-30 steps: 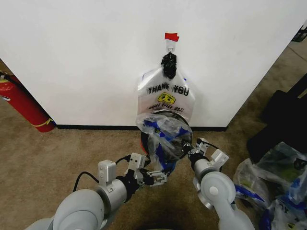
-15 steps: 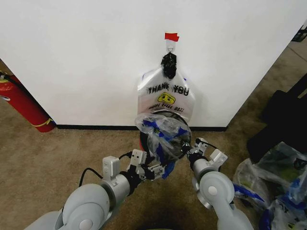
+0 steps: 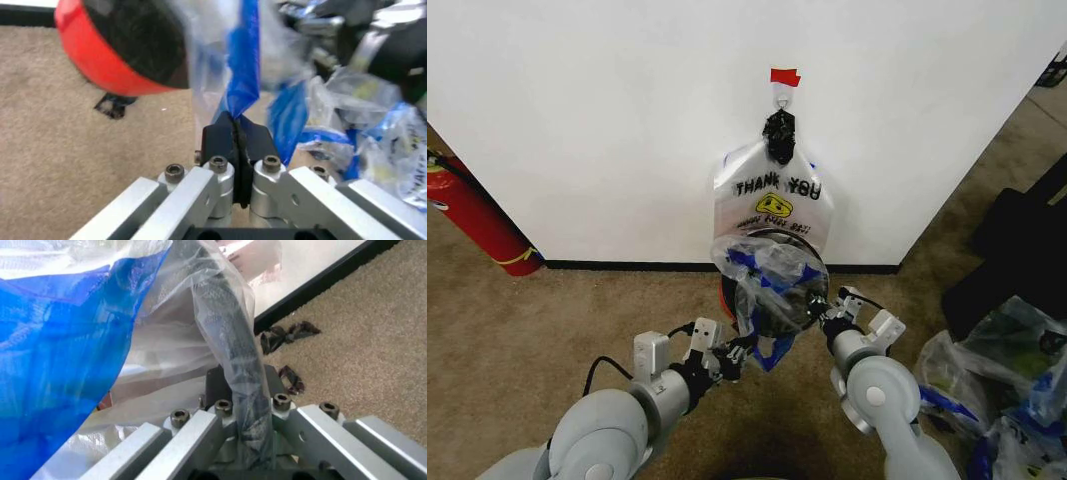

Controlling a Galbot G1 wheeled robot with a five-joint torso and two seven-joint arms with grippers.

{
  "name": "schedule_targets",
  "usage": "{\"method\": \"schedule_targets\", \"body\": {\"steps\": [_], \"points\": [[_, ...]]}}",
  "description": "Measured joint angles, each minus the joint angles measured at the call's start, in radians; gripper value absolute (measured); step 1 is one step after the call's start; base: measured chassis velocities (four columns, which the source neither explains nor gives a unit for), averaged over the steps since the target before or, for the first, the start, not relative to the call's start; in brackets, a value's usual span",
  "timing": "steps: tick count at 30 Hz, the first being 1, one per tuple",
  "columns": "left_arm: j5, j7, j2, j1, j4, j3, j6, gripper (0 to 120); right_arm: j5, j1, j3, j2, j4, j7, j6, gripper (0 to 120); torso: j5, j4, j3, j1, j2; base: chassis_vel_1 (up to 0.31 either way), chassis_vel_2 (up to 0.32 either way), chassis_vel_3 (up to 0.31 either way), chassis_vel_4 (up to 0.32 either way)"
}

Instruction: Pick up the garbage bag from the wall and place it over the trash bin.

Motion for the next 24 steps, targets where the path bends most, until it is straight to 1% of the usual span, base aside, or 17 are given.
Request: {"method": "schedule_targets", "body": {"steps": [2, 8, 9, 14, 24], "points": [[0.005, 0.0, 0.0, 0.004, 0.01, -0.003, -0.001, 0, 0.008, -0.002, 0.002, -0.003, 0.005, -0.001, -0.003, 0, 0.0, 0.0, 0.0, 0.0, 0.0, 0.0, 0.0, 0.0, 0.0], [0.03, 0.003, -0.01, 0.006, 0.085, -0.013, -0.009, 0, 0.058, -0.013, 0.019, -0.025, 0.029, -0.003, -0.014, 0, -0.0001, -0.0001, 0.0, 0.0, 0.0, 0.0, 0.0, 0.0, 0.0], [0.03, 0.003, -0.01, 0.006, 0.085, -0.013, -0.009, 0, 0.058, -0.013, 0.019, -0.025, 0.029, -0.003, -0.014, 0, -0.0001, -0.0001, 0.0, 0.0, 0.0, 0.0, 0.0, 0.0, 0.0], [0.071, 0.018, -0.025, -0.02, 0.155, -0.002, -0.033, 0, 0.069, -0.043, 0.027, -0.054, 0.05, -0.024, -0.023, 0, -0.0001, 0.0, 0.0, 0.0, 0.0, 0.0, 0.0, 0.0, 0.0], [0.095, 0.038, -0.033, -0.045, 0.219, -0.006, -0.055, 0, 0.054, -0.083, 0.017, -0.11, 0.063, -0.067, -0.052, 0, 0.0, 0.0, 0.0, 0.0, 0.0, 0.0, 0.0, 0.0, 0.0]]}}
